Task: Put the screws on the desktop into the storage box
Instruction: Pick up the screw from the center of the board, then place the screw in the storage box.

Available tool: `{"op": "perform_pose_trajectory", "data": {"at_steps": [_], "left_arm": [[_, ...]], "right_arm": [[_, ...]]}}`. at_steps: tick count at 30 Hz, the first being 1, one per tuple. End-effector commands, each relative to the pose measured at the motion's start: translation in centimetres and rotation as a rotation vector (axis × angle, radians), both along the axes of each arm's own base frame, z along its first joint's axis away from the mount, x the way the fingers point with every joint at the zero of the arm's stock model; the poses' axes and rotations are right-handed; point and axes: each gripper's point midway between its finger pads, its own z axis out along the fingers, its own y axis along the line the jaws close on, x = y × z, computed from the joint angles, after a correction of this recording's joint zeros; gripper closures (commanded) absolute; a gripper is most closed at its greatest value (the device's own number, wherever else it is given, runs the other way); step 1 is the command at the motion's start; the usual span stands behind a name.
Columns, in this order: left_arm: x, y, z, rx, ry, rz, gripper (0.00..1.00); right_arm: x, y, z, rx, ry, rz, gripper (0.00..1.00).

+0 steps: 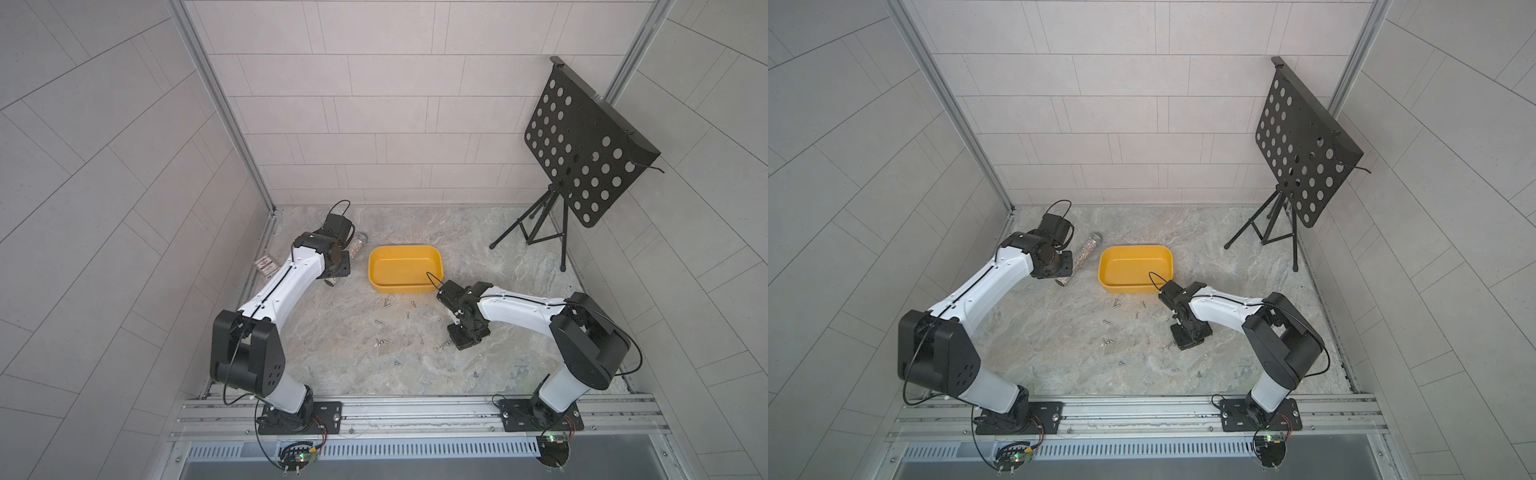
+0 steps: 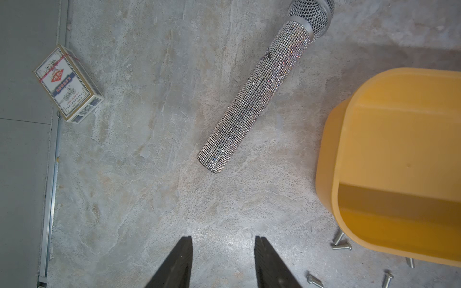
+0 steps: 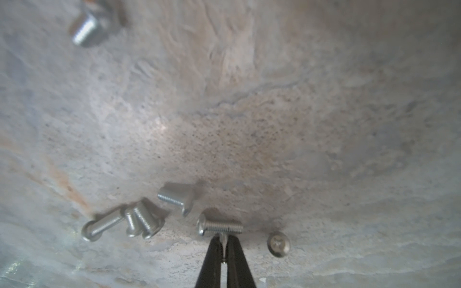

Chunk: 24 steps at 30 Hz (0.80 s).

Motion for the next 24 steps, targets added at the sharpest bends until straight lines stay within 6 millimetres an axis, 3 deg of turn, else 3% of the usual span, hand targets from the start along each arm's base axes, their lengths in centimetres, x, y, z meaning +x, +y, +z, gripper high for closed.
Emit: {"op": "perform_pose_trajectory", "data": {"at_steps": [1,7,12,18,24], "left_arm": [[0.1,0.4,0.3,0.015,0.004,0.005,0.53],[0.1,0.4,0.3,0.015,0.001,0.005,0.53],[0.1,0.5,0.4,0.02,-0.001,0.004,0.53],[0.0,0.8,0.7,0.032,-0.011,0.008,0.53],[0.0,0.7,1.2,0.025,-0.026,0.007,0.53]], "right_arm": [[-1.0,-1.0,0.8,-0.032,0.007,0.008,1.0],[-2.0,-1.8,3.8,-0.032,0.007,0.01,1.0],[-1.8,-2.0,7.8,-0.003,-0.052,0.02,1.0],[2.6,0.6,13.4,0.05,-0.179,0.057,1.0],[9.8,5.0,16.6,0.121,-0.281,0.068,1.0]]}}
